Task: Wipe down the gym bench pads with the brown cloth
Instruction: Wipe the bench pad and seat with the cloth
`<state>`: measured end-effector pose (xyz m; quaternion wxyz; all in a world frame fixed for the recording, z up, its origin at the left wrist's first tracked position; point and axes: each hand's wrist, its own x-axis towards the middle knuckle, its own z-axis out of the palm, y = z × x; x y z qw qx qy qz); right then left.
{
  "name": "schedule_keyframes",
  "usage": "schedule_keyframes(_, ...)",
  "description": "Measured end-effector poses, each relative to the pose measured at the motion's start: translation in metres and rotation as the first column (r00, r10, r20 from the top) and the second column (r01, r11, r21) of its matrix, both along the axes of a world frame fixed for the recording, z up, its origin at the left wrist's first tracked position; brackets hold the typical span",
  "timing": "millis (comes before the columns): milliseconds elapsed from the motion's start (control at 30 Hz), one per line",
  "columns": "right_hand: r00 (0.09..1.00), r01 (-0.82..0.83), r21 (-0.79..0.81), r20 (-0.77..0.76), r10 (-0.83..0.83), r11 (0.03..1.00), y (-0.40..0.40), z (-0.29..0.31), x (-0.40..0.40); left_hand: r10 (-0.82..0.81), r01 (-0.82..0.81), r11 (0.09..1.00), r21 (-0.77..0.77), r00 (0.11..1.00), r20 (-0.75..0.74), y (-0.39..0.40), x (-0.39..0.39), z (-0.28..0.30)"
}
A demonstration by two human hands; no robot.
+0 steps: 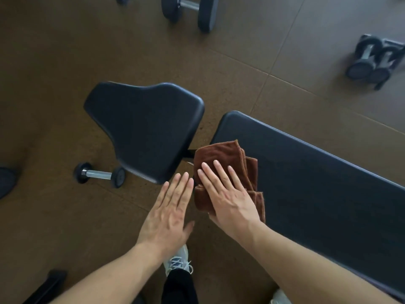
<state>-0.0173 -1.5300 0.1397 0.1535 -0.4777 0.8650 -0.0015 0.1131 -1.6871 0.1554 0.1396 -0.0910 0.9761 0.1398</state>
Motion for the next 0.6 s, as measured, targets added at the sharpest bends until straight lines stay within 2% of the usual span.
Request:
schedule_keyframes(133, 1.000, -0.004, -0.061, -0.018, 0.003, 0.998, 0.005, -0.005, 0.003, -0.079, 0.080, 0.997, 0.002, 0.996, -0.028, 0.037, -0.022, 0.008)
schedule_keyframes(300, 0.997, 0.073, -0.142, -0.021, -0.077, 0.987, 0.053, -0.009, 0.008, -0.024, 0.023, 0.999, -0.049, 1.000, -0.016, 0.111, -0.042, 0.004)
schedule_keyframes(500, 0.987, 0.160, -0.132, 0.025, -0.158, 0.978, 0.200, -0.005, 0.000, -0.214, 0.213, 0.976, 0.044, 0.977, 0.011, 0.227, -0.063, 0.014)
schedule_keyframes(600, 0.961, 0.268, -0.028, 0.084, -0.265, 0.963, 0.294, -0.003, -0.006, -0.141, 0.137, 0.990, 0.041, 0.984, 0.106, 0.289, -0.086, 0.020)
